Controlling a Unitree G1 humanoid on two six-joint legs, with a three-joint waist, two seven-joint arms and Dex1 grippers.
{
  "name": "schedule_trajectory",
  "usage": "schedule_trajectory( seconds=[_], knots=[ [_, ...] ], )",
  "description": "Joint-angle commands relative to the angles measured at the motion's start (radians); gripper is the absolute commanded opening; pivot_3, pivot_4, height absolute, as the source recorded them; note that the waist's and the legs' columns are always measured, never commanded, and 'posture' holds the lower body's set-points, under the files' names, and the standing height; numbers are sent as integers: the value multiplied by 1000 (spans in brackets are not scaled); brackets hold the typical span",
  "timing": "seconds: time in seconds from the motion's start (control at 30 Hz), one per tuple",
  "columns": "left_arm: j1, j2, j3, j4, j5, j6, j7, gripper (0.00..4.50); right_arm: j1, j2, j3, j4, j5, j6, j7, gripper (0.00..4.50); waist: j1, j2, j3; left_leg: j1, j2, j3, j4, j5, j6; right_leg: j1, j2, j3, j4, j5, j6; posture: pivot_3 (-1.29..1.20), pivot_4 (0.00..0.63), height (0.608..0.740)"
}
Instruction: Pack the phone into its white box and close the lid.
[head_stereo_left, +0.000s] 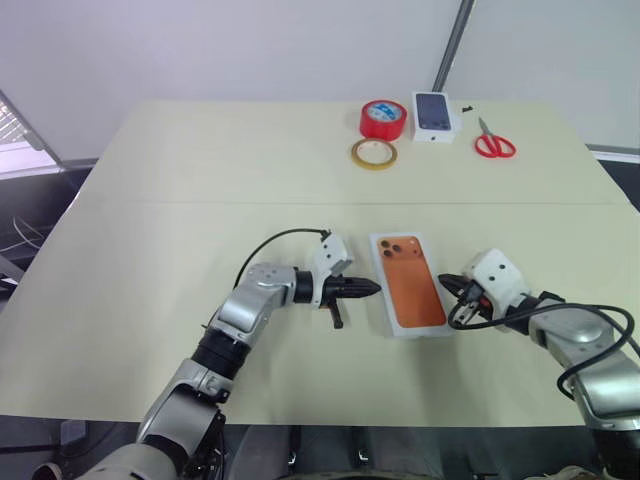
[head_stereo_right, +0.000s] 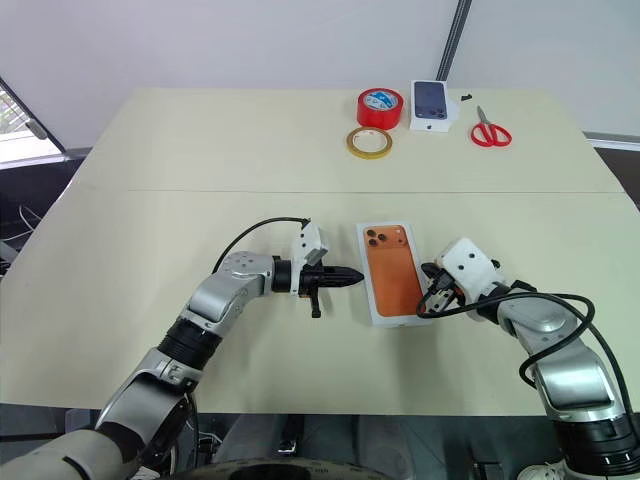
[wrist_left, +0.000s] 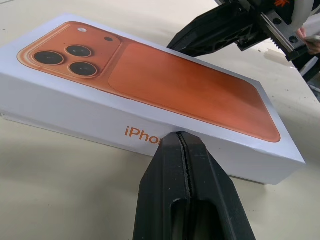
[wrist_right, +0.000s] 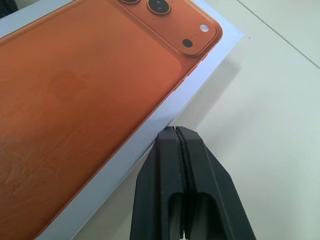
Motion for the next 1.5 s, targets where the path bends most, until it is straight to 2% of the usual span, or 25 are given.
schedule_trajectory(
  seconds=[0.03,0.23,0.37,0.53,0.63,0.67,0.77,0.83,0.9,0.97,1.0,1.17,1.27,1.4,1.5],
  knots=[
    [-63,-18,54,-34,-41,-22,7,0,-42,-8,-78,-24,66,-33,25,32,0,0,0,0,0,0,0,0,0,0,0,0,0,0,0,0,150,740],
    [-223,-58,123,122,-69,-64,-11,0,-117,17,-118,-19,174,6,42,32,0,-1,1,0,0,0,0,0,0,0,0,0,0,0,0,0,150,740],
    [-270,-115,37,354,67,-234,21,0,-58,1,6,-38,111,-29,66,32,3,-1,1,0,0,0,-1,0,0,0,0,-1,-1,0,0,0,150,740],
    [-290,-140,-9,546,171,-308,66,0,-10,-30,152,-4,-56,-66,17,32,2,-2,0,0,-1,0,0,0,1,0,0,0,-1,0,0,0,150,740],
    [-284,-131,8,533,141,-261,-8,0,-26,7,129,-25,17,6,17,32,-1,-4,-1,3,-1,0,0,0,1,5,0,-1,-2,0,0,0,150,740],
    [-282,-128,22,520,129,-257,-18,250,-37,26,103,-38,79,58,26,1,-2,-5,-2,3,-1,0,0,0,1,4,0,0,-2,0,0,0,150,740],
    [-281,-115,86,447,76,-244,-30,1314,-72,59,21,-51,180,89,36,843,-3,-5,-1,3,0,0,0,0,1,4,0,0,-1,0,0,0,150,740],
    [-275,-89,119,382,57,-247,-21,2305,-86,56,-18,-53,209,73,49,1857,-6,-4,-1,1,0,0,0,0,1,1,0,0,-1,0,0,0,150,740],
    [-265,-40,172,277,-8,-166,-47,3288,-106,69,-91,-62,302,96,58,2891,-8,-4,0,-2,0,0,0,0,1,-2,0,0,1,0,0,0,150,740],
    [-230,48,217,159,-49,-98,-70,4384,-85,42,-141,-68,347,79,108,3993,-7,-4,0,-3,0,0,0,0,0,-4,0,0,2,0,0,0,150,740],
    [-204,95,218,116,-42,-87,-79,4500,-65,24,-153,-63,345,59,134,4474,-6,-4,0,-3,0,0,-1,0,0,-5,0,0,2,0,0,0,150,740],
    [-59,280,258,-19,-46,-106,-111,4500,12,-34,-226,-42,356,-33,227,4474,-4,-3,-1,-2,0,0,-3,0,0,-4,0,0,1,0,0,0,150,740],
    [83,393,334,-119,-79,-104,-128,4500,43,-62,-288,11,342,-100,271,4474,-3,-3,0,-2,0,0,-2,0,0,-4,-1,0,0,0,0,0,150,740],
    [233,464,410,-226,-121,-62,-92,4500,77,-80,-310,63,340,-147,312,4474,-1,-2,0,-2,0,0,-4,0,0,-4,-2,0,-1,0,0,0,150,740],
    [304,502,471,-275,-212,53,-100,4500,79,-93,-302,93,329,-177,335,4474,0,-2,0,-2,0,0,-4,0,0,-3,-3,0,-1,0,0,0,150,740]
  ],
)
